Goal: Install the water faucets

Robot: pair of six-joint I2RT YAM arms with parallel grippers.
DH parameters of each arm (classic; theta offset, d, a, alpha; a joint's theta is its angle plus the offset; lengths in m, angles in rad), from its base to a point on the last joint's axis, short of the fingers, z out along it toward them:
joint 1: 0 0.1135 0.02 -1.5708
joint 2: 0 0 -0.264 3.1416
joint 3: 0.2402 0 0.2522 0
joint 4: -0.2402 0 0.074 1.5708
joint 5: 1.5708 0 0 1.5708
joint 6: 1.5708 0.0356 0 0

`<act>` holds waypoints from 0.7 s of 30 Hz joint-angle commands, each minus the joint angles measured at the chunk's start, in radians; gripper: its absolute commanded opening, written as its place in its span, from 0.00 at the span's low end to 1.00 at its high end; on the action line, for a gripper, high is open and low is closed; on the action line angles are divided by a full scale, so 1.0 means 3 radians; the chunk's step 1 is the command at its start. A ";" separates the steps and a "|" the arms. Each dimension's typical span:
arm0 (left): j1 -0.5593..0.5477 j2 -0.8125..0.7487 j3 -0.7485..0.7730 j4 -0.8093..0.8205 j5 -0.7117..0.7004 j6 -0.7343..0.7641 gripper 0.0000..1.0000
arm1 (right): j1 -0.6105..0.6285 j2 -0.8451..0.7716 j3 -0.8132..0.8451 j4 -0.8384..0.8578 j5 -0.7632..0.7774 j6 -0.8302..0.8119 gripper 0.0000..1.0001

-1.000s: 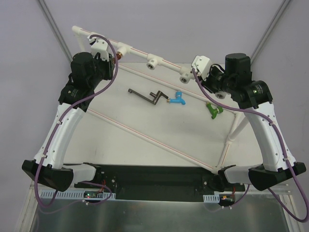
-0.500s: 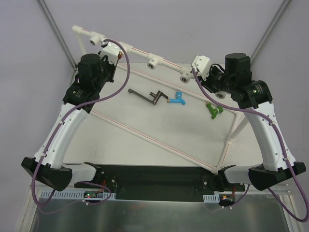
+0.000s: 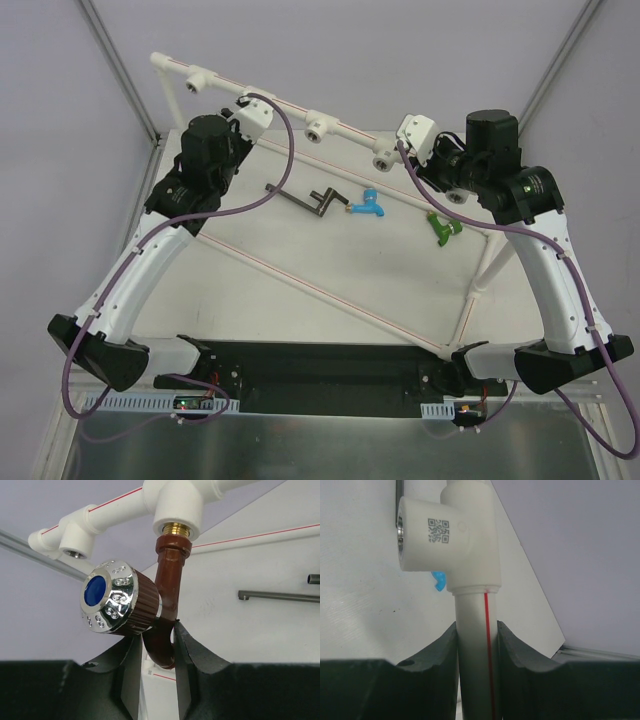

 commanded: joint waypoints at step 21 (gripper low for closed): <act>-0.0079 -0.0629 -0.0378 0.0644 0.0200 -0.0623 0.99 | 0.0106 0.0047 -0.0037 -0.0237 -0.0007 0.0402 0.14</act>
